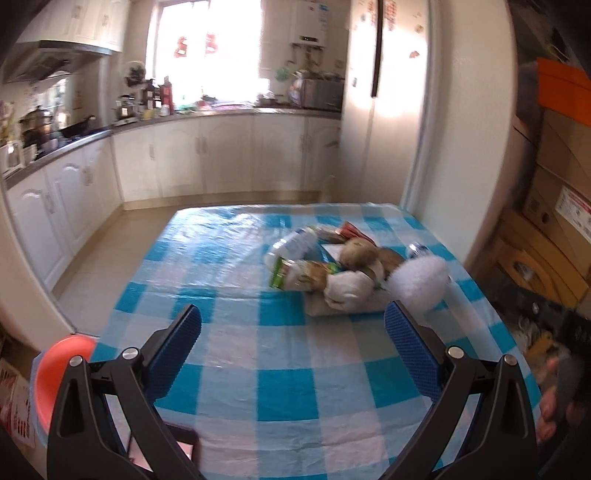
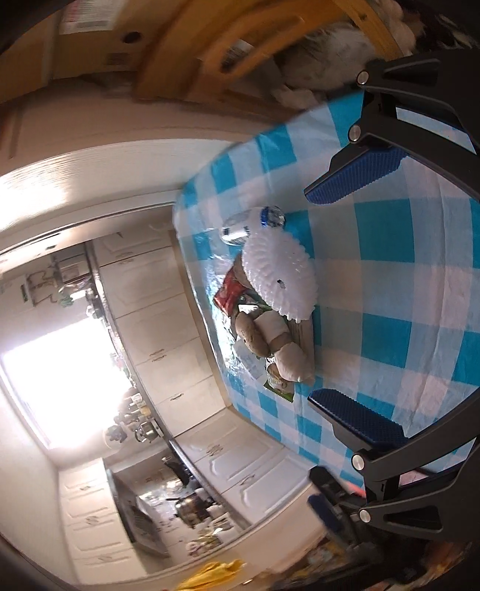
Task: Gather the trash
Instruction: 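Grasp the white foam net with the right tool while the left tool grasps the white bundle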
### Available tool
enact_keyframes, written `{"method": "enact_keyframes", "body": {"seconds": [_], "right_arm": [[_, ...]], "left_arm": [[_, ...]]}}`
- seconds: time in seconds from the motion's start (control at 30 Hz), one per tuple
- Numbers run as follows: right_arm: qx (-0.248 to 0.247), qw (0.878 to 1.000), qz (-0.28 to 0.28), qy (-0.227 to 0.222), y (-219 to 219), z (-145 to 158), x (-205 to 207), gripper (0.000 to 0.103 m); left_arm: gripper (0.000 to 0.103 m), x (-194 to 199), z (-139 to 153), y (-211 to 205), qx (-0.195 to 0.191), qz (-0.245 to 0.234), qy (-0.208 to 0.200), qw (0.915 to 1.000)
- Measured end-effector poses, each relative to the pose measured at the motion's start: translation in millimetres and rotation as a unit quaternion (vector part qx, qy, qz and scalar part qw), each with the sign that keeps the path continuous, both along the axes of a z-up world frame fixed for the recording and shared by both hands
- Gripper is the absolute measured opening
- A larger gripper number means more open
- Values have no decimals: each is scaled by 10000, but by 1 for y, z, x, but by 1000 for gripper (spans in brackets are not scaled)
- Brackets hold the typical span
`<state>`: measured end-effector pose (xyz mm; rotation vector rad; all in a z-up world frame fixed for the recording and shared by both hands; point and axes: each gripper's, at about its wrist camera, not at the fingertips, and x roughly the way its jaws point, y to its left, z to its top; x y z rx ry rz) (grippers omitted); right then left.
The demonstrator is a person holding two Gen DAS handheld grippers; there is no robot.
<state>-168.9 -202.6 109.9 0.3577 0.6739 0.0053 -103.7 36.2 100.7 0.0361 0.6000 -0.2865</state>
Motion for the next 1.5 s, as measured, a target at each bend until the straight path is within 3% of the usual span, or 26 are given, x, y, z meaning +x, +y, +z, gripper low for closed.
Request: {"method": "enact_keyframes", "body": {"seconds": [0.47,0.73,1.03,1.07,1.17,1.23,1.37,1.43,1.47,1.5], "right_arm": [[736,9965,-152,369,-30,-28,46,99],[1564,9858,-148,594,-44,-53,71,98],[1788,9813,-169,698,-49,-67,89,97],[1772,9816,-169,698,-48,-67,90,96],[1714,9822,-166,748,-45,-70,95,96],[1678,9824,-198,791,-44,-73,99,96],[1598,9835,-212,823,-41,-77,103,93],[1568,9838,-197,840,-39,-79,105,86],[1572,9837,-184,859,-39,-81,107,73],[1576,9833,-184,886,-38,-82,108,70]], "left_arm": [[100,36,-24,-41,264,-847,545,9946],[100,64,-34,-71,807,-1092,446,9897],[98,91,-48,-89,1124,-1229,424,9851],[95,93,-49,-90,1142,-1236,422,9848],[72,100,-53,-92,1192,-1206,517,9842],[71,106,-59,-93,1133,-1256,723,9829],[65,108,-66,-94,1147,-1298,763,9819],[63,108,-67,-94,1110,-1334,796,9816],[61,108,-67,-95,1089,-1342,808,9816],[58,108,-67,-96,1061,-1362,826,9815]]}}
